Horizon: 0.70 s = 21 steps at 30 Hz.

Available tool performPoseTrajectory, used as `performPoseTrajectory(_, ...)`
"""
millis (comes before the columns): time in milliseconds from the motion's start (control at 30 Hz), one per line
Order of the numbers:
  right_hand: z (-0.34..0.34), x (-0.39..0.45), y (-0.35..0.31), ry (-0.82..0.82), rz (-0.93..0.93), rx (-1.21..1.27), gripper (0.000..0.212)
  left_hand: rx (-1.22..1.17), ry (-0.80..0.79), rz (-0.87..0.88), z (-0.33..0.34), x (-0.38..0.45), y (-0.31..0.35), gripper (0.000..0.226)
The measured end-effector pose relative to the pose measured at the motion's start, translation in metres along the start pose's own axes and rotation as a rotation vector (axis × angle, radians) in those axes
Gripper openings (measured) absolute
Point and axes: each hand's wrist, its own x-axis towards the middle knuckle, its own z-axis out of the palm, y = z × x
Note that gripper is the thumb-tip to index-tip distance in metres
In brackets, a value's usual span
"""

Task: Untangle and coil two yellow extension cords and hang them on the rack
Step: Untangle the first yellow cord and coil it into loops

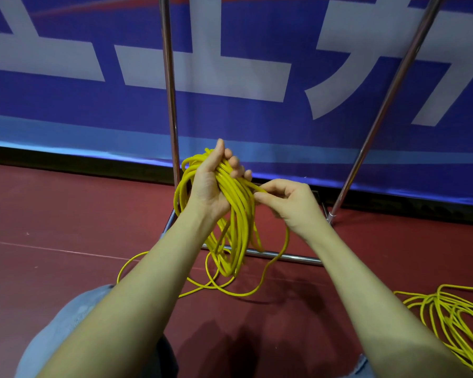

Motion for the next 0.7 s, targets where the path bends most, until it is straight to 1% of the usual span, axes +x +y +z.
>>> performPoseTrajectory(100,0.001,0.0,0.007,-0.002,0.08,-0.008,0.015,0.003,-0.006,0.014,-0.001,0.003,0.004,0.053)
performPoseTrajectory(267,-0.01,-0.008,0.025,-0.134,0.194,-0.122,0.031,-0.03,0.008,0.045,-0.008,0.007,0.013,0.059)
performPoseTrajectory(333,-0.014,-0.011,0.029,-0.108,0.201,-0.132,0.031,-0.02,0.019,0.041,-0.009,0.008,0.016,0.059)
performPoseTrajectory(400,-0.017,-0.01,0.029,-0.037,0.218,-0.003,0.023,0.003,0.025,0.026,-0.008,0.008,0.018,0.058)
performPoseTrajectory(467,-0.019,-0.007,0.024,0.042,0.254,0.219,0.015,0.048,0.025,0.011,-0.009,0.008,0.02,0.056)
performPoseTrajectory(533,-0.023,-0.002,0.015,0.133,0.283,0.457,0.015,0.135,0.009,0.003,-0.009,0.006,0.019,0.055)
performPoseTrajectory(633,-0.028,0.005,-0.004,0.23,0.311,0.714,0.016,0.327,-0.031,-0.01,-0.013,0.004,0.014,0.053)
performPoseTrajectory(700,-0.027,0.007,-0.017,0.235,0.337,0.855,0.013,0.519,-0.075,-0.008,-0.017,0.002,0.007,0.049)
